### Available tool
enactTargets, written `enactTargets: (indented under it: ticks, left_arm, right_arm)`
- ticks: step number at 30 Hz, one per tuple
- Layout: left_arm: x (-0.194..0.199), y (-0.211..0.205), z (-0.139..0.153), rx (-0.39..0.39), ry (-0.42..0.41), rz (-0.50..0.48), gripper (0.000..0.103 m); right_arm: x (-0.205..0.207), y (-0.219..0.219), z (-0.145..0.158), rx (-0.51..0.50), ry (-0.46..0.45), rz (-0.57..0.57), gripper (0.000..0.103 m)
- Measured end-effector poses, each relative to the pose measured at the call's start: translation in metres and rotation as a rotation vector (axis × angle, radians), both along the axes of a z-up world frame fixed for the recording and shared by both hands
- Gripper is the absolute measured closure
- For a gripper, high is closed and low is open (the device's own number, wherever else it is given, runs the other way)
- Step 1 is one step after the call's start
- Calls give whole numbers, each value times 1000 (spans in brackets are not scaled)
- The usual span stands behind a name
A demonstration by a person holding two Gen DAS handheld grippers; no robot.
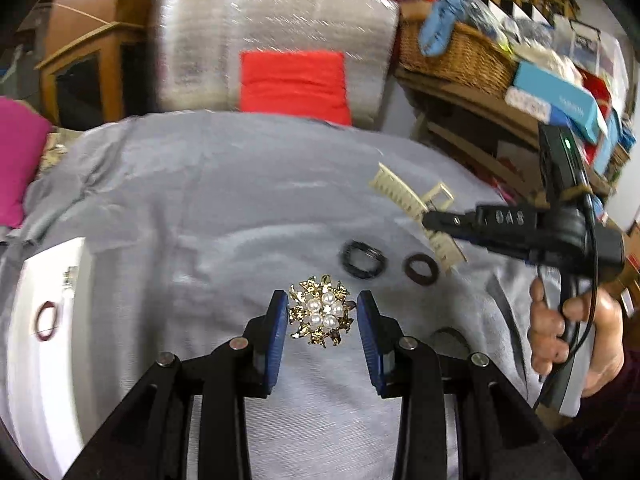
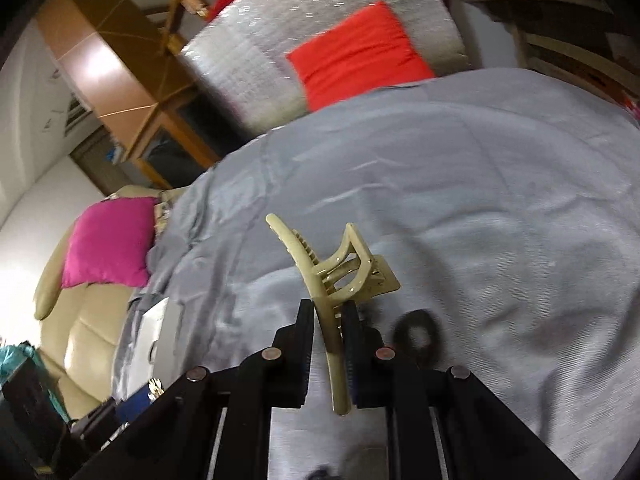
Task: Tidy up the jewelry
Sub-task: 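Carry the brooch over the white box with the left tool while the right tool carries the claw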
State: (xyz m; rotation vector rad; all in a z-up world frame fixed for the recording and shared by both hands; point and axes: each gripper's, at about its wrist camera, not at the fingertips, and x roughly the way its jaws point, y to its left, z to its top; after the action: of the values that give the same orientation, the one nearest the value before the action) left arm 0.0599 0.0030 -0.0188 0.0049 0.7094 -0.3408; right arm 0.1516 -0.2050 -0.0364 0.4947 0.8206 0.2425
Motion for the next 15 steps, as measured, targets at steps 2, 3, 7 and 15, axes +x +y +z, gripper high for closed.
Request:
enactTargets:
  ticks: [2, 3, 7, 15]
  left_arm:
    - [-4, 21, 7, -12, -18, 48, 67]
    - [-5, 29, 9, -15, -24, 69, 67]
    - [-7, 78, 13, -23, -34, 196, 67]
    - [-6, 163, 3, -18, -15, 410, 67]
  right_arm:
    - [-3, 15, 3, 13, -17, 29, 87]
    - [-5, 22, 4, 18, -22, 43, 88]
    - [-7, 50, 4, 29, -33, 96, 87]
    - [-6, 107, -6, 19, -23, 207, 88]
